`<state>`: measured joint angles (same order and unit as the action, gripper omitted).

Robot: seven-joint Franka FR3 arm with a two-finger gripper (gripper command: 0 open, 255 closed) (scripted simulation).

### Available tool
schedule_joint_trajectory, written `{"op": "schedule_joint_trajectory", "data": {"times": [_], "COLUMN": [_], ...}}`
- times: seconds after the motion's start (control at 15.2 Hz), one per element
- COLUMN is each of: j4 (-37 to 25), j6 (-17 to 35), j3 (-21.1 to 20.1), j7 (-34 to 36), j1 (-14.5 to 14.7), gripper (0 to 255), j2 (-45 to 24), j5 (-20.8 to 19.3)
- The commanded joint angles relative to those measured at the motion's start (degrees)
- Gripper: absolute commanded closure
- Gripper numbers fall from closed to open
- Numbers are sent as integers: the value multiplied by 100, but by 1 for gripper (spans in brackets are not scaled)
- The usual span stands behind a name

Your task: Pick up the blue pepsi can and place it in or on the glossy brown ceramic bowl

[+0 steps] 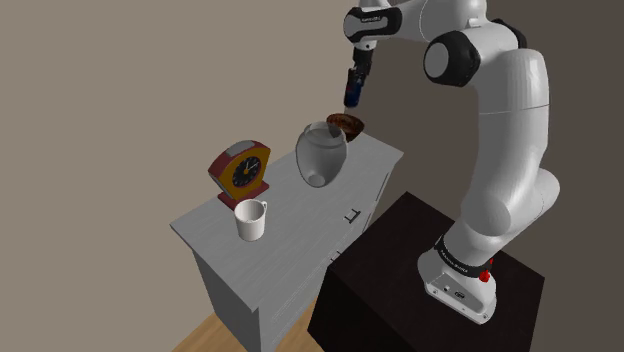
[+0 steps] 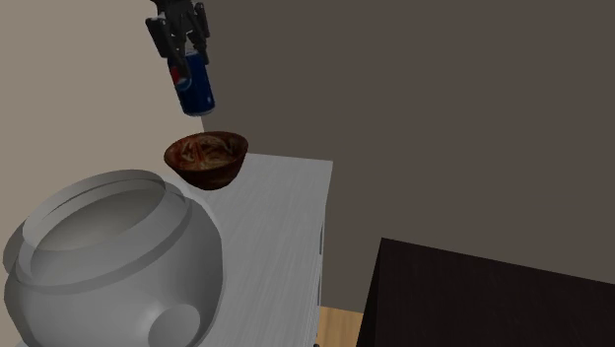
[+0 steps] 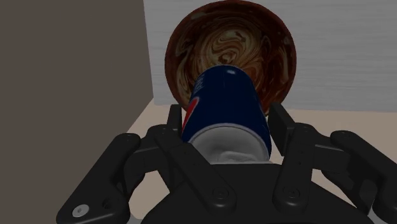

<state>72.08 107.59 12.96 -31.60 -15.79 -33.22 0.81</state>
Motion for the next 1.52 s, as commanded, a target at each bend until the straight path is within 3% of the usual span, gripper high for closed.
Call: {"op": "schedule_joint_trajectory", "data": {"times": [0.0, 0.92, 1.45], "j4": [78, 775, 775], "j6": [120, 1077, 1077], "j3": [-5, -39, -39], "j7": [5, 50, 50], "j1": [0, 12, 12], "gripper": [255, 255, 255], "j2": [-36, -304, -304], "j5": [6, 41, 41]}}
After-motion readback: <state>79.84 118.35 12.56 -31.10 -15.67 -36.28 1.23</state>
